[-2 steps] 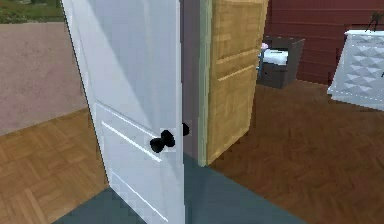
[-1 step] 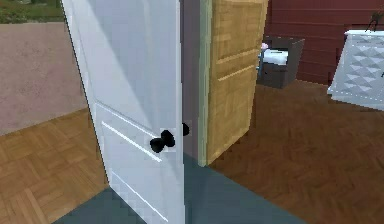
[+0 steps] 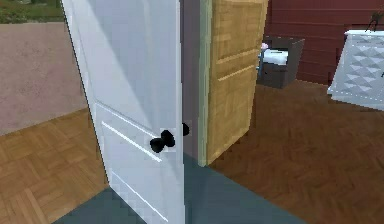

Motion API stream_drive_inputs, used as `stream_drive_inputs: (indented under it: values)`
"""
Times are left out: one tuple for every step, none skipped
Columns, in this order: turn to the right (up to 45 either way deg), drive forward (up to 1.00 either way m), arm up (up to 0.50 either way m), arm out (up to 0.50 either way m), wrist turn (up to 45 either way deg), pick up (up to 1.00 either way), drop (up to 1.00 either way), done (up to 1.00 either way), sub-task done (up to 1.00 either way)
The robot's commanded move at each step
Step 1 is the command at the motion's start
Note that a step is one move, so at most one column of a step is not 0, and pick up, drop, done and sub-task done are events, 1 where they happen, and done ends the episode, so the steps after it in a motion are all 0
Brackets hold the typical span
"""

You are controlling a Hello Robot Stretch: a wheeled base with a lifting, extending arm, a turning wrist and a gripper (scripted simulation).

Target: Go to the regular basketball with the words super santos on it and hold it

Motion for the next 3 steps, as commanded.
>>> stream_drive_inputs:
  values:
    - [0.0,0.0,0.0,0.0,33.0,0.0,0.0,0.0,0.0]
    - [0.0,0.0,-0.3,0.0,0.0,0.0,0.0,0.0,0.0]
    - [0.0,0.0,0.0,0.0,0.0,1.0,0.0,0.0,0.0]
